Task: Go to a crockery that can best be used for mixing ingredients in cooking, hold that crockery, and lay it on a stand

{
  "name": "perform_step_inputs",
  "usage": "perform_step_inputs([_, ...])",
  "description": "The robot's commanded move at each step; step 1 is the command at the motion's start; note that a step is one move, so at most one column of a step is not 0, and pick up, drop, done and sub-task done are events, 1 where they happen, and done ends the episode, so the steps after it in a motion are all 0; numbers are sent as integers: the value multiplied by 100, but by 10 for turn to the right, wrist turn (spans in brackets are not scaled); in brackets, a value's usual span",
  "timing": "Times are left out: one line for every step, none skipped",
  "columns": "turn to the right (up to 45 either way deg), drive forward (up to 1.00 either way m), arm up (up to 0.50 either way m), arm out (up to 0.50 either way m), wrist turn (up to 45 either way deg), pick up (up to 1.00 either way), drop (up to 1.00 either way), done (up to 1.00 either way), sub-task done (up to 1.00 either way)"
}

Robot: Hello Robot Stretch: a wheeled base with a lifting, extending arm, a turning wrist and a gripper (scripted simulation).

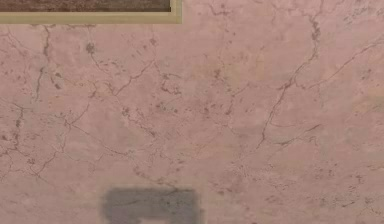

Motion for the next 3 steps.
perform_step_inputs([0, 0, -32, 0, 0, 0, 0, 0, 0])
perform_step_inputs([0, 0, 0, 0, 0, 0, 100, 0, 0])
perform_step_inputs([0, 0, 10, 0, 0, 0, 0, 0, 0])
